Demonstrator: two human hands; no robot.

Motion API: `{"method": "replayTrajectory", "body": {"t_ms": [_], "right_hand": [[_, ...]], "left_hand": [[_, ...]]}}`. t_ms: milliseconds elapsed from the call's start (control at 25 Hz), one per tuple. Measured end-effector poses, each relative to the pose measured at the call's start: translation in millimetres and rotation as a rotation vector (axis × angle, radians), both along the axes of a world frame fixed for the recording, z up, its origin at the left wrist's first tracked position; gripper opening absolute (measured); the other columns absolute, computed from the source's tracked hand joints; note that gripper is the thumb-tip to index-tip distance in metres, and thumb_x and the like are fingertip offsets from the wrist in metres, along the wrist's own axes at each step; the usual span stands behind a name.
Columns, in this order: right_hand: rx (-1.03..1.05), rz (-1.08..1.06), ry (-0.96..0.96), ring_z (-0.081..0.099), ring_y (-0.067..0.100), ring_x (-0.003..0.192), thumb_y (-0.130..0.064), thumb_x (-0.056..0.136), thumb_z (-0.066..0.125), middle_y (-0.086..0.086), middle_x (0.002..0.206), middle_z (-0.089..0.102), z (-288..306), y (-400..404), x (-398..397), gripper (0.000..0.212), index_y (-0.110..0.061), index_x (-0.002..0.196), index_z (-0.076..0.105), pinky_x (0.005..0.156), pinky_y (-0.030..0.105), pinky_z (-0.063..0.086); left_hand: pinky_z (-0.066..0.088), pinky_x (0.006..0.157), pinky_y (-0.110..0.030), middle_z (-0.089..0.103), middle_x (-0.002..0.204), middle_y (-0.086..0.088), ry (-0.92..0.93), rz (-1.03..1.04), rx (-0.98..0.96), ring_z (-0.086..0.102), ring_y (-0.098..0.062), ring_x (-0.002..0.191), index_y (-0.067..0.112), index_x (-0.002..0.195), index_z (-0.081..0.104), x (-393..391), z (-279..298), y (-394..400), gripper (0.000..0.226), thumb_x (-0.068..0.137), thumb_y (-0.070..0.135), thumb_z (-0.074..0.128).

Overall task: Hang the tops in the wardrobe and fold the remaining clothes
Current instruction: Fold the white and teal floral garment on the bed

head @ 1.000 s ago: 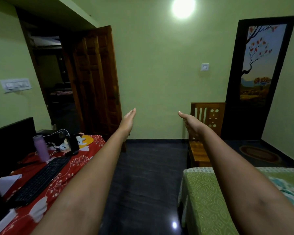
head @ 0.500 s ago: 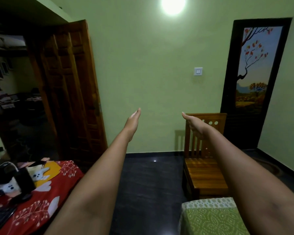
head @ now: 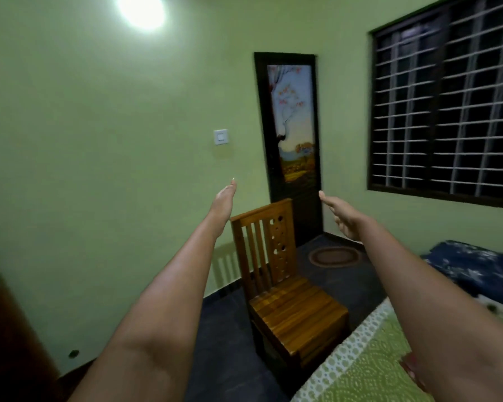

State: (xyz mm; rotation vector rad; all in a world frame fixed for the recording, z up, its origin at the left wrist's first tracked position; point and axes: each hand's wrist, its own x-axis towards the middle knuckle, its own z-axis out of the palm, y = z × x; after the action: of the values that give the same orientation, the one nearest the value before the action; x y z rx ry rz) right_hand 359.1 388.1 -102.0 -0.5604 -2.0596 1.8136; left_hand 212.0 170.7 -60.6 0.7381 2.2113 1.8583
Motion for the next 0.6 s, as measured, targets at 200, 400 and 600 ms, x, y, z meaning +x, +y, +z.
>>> {"method": "replayTrajectory", "body": {"t_ms": [200, 400, 600], "right_hand": [[-0.022, -0.302, -0.044, 0.002, 0.018, 0.147, -0.051, 0.097, 0.038, -0.001, 0.160, 0.006, -22, 58, 42, 0.065, -0.021, 0.152, 0.019, 0.117, 0.038, 0.002], [-0.041, -0.567, -0.077, 0.005, 0.023, 0.147, -0.052, 0.096, 0.042, 0.003, 0.160, 0.006, -30, 118, 114, 0.071, -0.018, 0.152, 0.017, 0.118, 0.042, 0.007], [-0.080, -0.728, -0.103, 0.004, 0.025, 0.147, -0.055, 0.095, 0.042, 0.006, 0.160, 0.005, -49, 189, 166, 0.075, -0.018, 0.153, 0.012, 0.118, 0.042, 0.007]], "left_hand": [[0.019, 0.116, -0.041, 0.030, 0.155, -0.001, -0.034, -0.339, -0.007, 0.024, -0.023, 0.143, 0.018, 0.150, 0.025, -6, -19, 120, 0.064, 0.098, 0.055, 0.031], [0.020, 0.115, -0.040, 0.030, 0.154, -0.005, -0.090, -0.553, -0.031, 0.027, -0.024, 0.142, 0.015, 0.149, 0.027, 24, -41, 228, 0.064, 0.098, 0.053, 0.034], [0.019, 0.117, -0.042, 0.029, 0.155, -0.002, -0.076, -0.736, -0.065, 0.025, -0.022, 0.143, 0.019, 0.150, 0.026, 54, -65, 339, 0.067, 0.096, 0.057, 0.034]]}}
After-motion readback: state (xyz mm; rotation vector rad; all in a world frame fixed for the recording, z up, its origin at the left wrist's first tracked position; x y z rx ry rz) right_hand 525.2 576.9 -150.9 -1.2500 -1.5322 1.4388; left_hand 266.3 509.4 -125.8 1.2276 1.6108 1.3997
